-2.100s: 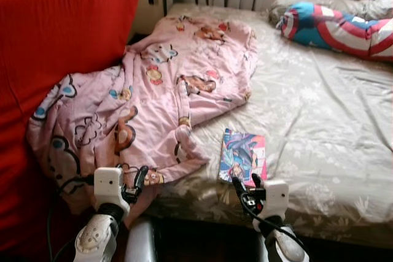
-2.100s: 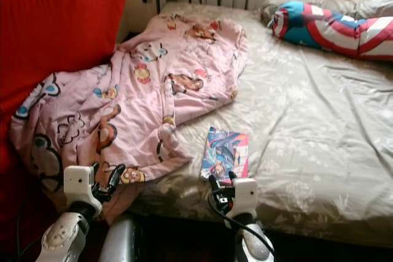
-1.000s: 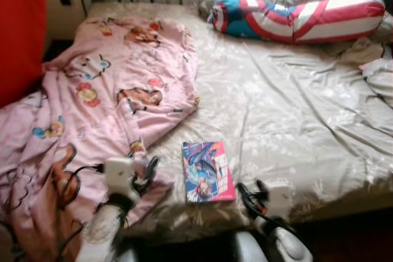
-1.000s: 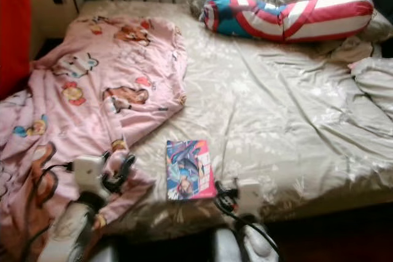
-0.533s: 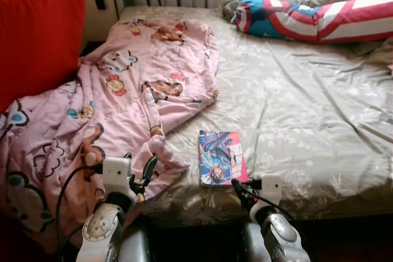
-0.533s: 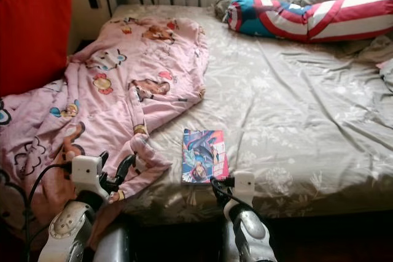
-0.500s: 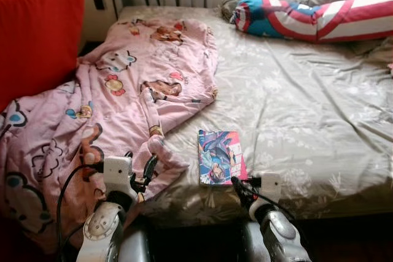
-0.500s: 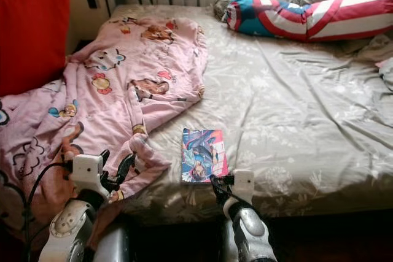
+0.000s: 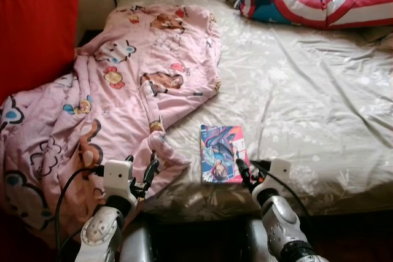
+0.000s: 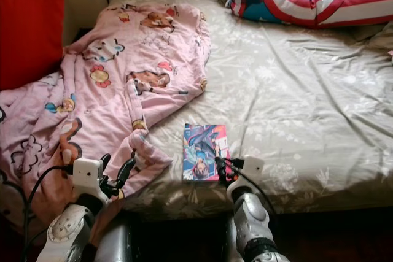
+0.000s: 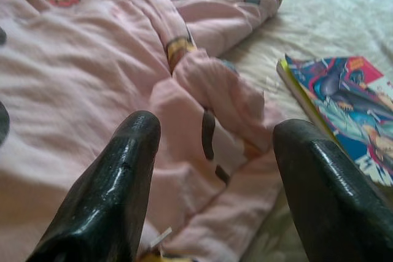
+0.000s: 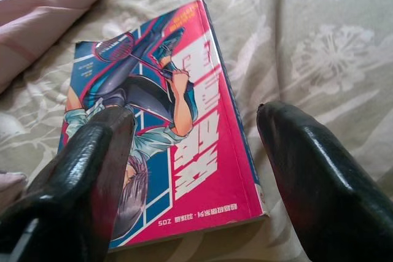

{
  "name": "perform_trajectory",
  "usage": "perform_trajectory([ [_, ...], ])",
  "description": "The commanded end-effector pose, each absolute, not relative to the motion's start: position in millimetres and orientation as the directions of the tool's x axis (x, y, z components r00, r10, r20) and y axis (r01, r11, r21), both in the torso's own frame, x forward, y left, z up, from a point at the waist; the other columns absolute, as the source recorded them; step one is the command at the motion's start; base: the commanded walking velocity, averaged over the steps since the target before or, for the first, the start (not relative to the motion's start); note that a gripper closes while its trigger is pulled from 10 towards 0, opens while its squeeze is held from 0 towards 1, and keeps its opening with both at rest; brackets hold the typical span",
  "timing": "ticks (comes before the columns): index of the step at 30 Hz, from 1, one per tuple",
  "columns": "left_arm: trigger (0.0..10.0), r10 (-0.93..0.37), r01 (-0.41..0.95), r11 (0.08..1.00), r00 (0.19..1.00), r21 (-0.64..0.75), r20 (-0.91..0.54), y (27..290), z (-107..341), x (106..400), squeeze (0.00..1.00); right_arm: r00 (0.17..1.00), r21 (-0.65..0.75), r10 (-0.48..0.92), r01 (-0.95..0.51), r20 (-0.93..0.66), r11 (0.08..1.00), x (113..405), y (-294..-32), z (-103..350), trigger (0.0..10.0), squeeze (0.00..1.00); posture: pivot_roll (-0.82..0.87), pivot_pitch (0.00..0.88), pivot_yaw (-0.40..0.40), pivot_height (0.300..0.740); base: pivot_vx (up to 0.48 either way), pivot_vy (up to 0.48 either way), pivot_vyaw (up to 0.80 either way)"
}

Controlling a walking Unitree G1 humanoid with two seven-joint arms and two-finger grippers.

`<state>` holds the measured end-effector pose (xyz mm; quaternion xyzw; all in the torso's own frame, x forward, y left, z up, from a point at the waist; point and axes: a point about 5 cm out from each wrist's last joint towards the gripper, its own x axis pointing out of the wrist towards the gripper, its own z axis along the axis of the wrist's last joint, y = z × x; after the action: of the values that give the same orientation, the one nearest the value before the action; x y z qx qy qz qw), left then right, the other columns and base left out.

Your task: Clean up the room

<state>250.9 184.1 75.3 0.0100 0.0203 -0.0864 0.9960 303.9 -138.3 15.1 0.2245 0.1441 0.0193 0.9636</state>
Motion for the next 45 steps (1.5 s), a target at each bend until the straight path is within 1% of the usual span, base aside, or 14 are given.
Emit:
perform_trajectory([
  [1, 10.0, -0.181, 0.182, 0.983, 0.982, 0.023, -0.050, 184.8, 76.8, 246.3, 0.00, 0.951, 0.457, 0.096, 0.051, -0.293, 0.888, 302.4, -135.9, 11.6, 10.0, 0.00, 0.06, 0.187, -0.004, 0.562, 0.000, 0.000, 0.00],
  [15, 10.0, -0.173, 0.176, 0.984, 0.982, 0.033, -0.076, 188.4, 78.0, 231.1, 0.00, 0.950, 0.524, 0.080, 0.096, -0.303, 0.846, 303.8, -140.5, 10.5, 10.0, 0.00, 0.09, 0.227, 0.012, 0.562, 0.000, 0.000, 0.00],
  [20, 10.0, -0.170, 0.175, 0.984, 0.980, 0.038, -0.099, 191.1, 78.3, 223.3, 0.00, 0.939, 0.566, 0.087, 0.124, -0.332, 0.815, 300.7, -139.2, 5.2, 10.0, 0.00, 0.10, 0.246, 0.019, 0.562, 0.000, 0.000, 0.00],
  [28, 10.0, -0.167, 0.172, 0.984, 0.979, 0.042, -0.113, 193.7, 78.9, 218.0, 0.00, 0.935, 0.596, 0.122, 0.107, -0.332, 0.796, 298.8, -135.0, 3.0, 10.0, 0.00, 0.11, 0.258, 0.025, 0.562, 0.000, 0.000, 0.00],
  [33, 10.0, -0.166, 0.173, 0.984, 0.978, 0.042, -0.125, 194.1, 79.5, 215.1, 0.00, 0.935, 0.638, 0.167, 0.078, -0.314, 0.766, 298.7, -130.4, 3.2, 10.0, 0.00, 0.11, 0.264, 0.028, 0.562, 0.000, 0.000, 0.00],
  [40, 10.0, -0.161, 0.168, 0.985, 0.978, 0.044, -0.131, 194.1, 80.3, 214.7, 0.00, 0.938, 0.682, 0.174, 0.083, -0.300, 0.727, 299.4, -129.1, 3.9, 10.0, 0.00, 0.12, 0.265, 0.029, 0.562, 0.000, 0.000, 0.00],
  [41, 10.0, -0.160, 0.167, 0.985, 0.978, 0.046, -0.132, 194.4, 80.5, 214.7, 0.00, 0.941, 0.702, 0.168, 0.092, -0.293, 0.706, 299.6, -129.5, 4.1, 5.5, 0.00, 0.12, 0.264, 0.029, 0.562, 0.000, 0.000, 0.00],
  [42, 10.0, -0.159, 0.166, 0.985, 0.978, 0.046, -0.133, 194.6, 80.5, 214.7, 0.00, 0.942, 0.708, 0.167, 0.095, -0.291, 0.700, 299.7, -129.7, 4.2, 5.5, 0.00, 0.12, 0.264, 0.029, 0.562, 0.000, 0.000, 0.00],
  [43, 10.0, -0.158, 0.166, 0.985, 0.978, 0.047, -0.133, 194.8, 80.5, 214.7, 0.00, 0.943, 0.713, 0.165, 0.097, -0.289, 0.694, 299.8, -129.9, 4.3, 4.2, 0.00, 0.12, 0.264, 0.029, 0.562, 0.000, 0.000, 0.00],
  [44, 10.0, -0.157, 0.165, 0.985, 0.979, 0.047, -0.133, 195.0, 80.7, 214.6, 0.00, 0.944, 0.717, 0.166, 0.095, -0.285, 0.691, 299.8, -130.0, 4.5, 0.0, 0.00, 0.12, 0.264, 0.029, 0.562, 0.000, 0.000, 0.00],
  [45, 10.0, -0.155, 0.163, 0.986, 0.979, 0.048, -0.134, 195.7, 80.9, 214.8, 0.00, 0.945, 0.720, 0.168, 0.091, -0.279, 0.688, 300.1, -130.0, 5.0, 0.0, 0.00, 0.12, 0.263, 0.029, 0.562, 0.000, 0.000, 0.00],
])
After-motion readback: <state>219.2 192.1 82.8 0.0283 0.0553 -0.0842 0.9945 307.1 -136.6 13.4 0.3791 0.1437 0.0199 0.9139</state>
